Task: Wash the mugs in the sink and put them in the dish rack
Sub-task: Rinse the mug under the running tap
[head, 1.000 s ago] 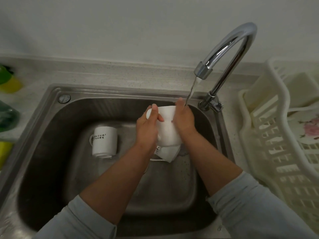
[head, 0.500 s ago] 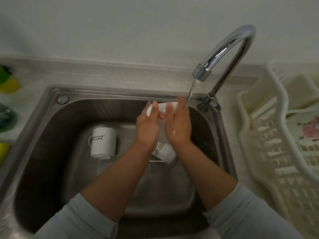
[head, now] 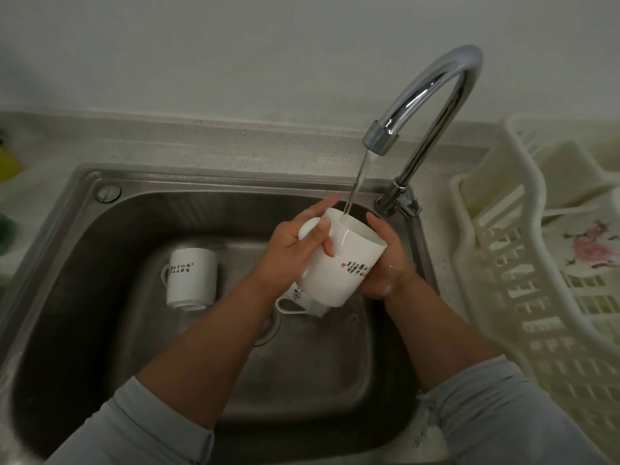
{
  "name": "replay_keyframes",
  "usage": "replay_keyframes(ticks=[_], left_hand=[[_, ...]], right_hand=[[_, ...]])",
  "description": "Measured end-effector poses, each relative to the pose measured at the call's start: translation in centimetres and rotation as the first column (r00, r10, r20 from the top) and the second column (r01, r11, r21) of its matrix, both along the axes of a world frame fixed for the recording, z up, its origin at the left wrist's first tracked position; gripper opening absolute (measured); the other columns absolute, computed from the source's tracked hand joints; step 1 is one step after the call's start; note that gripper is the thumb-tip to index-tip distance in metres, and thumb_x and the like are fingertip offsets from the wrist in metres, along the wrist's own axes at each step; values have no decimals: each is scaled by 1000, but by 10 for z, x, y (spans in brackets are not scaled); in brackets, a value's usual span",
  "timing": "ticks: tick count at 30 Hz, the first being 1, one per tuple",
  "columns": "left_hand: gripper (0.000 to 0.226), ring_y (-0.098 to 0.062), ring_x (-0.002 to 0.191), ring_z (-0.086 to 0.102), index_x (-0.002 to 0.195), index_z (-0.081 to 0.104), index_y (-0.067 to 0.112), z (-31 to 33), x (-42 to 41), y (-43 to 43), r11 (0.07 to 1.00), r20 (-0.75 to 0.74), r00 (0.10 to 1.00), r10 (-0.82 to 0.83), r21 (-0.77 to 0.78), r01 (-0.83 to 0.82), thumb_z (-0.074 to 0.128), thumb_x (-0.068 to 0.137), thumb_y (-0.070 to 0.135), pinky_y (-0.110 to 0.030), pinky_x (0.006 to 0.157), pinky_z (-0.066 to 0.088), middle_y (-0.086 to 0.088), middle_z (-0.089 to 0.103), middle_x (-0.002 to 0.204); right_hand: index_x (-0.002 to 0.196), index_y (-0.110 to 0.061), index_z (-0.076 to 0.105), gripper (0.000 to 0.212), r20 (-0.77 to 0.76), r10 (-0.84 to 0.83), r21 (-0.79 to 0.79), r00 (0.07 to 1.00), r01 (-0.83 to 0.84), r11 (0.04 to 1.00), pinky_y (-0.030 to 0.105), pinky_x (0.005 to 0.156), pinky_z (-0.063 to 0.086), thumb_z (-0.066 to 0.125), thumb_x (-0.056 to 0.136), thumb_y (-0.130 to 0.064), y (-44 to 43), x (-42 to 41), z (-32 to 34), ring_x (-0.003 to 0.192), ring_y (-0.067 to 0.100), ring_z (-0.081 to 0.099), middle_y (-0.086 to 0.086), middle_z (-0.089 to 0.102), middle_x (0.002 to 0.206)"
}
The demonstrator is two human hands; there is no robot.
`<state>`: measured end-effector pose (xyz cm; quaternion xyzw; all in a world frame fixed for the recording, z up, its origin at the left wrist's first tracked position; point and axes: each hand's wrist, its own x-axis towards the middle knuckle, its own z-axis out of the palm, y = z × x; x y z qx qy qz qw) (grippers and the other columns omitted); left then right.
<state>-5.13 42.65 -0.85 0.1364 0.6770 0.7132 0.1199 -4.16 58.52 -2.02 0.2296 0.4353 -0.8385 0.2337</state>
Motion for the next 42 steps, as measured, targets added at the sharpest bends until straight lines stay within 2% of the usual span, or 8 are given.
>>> replay_keyframes(ticks=[7,12,17,21,28,35,39,42], left_hand=[[34,-10,97,65,97,68,22,-3,-9,-9,969,-30,974,224,109,-220,64,78,50,-25,83,52,3,70,101],[28,-14,70,62,71,55,17,-6,-4,8,818,293,773,563,-69,-571,57,88,39,-30,66,52,-2,64,72],[81,-33,105,57,123,51,25,-7,-9,9,963,720,651,242,-94,-254,45,66,82,-53,87,47,-11,61,118],[57,-37,102,58,112,59,22,-13,-12,0,989,804,593,25,68,-133,46,81,67,-52,82,49,-15,63,110],[60,-33,111,55,112,44,36,-33,0,-11,984,198,969,147,-124,-124,63,60,57,-48,87,53,-16,46,129],[59,-19,119,45,110,40,41,-31,-8,-17,963,-63,987,148,-220,-159,65,58,53,-41,99,47,-10,34,133],[58,-23,118,49,110,43,38,-32,-23,-17,967,-34,984,172,-185,-176,67,59,50,-45,101,45,-16,39,132],[63,-25,120,48,115,41,36,-36,-24,-14,972,-25,991,129,-193,-131,68,59,48,-47,100,45,-16,38,132]], right_hand=[[120,-14,59,63,-85,-63,-108,994,54,993,47,90,40,46,69,-48,-22,-4,4,102,37,56,18,63,111],[132,-8,51,84,-138,-141,90,980,155,984,53,103,34,59,56,-44,-35,-4,-2,118,40,49,22,57,127],[119,-21,54,58,-339,-116,196,934,190,962,38,82,49,52,61,-24,-29,5,-9,102,25,58,7,62,110],[116,-22,54,47,-413,55,348,909,101,932,39,90,49,47,69,-20,-23,12,-12,111,26,54,7,58,120],[119,-33,53,37,-57,116,296,992,-95,950,41,81,52,57,84,-44,-29,-5,-9,94,31,63,15,64,112],[99,-8,63,49,118,168,525,979,-205,826,40,90,52,49,90,-54,-46,-54,12,86,27,65,11,68,91],[128,-11,52,53,66,362,826,930,-254,502,42,103,40,33,97,-49,-48,-62,11,114,29,54,15,55,128],[133,-12,46,51,30,394,833,919,-241,498,40,101,40,37,96,-45,-48,-60,9,120,29,49,14,49,135]])
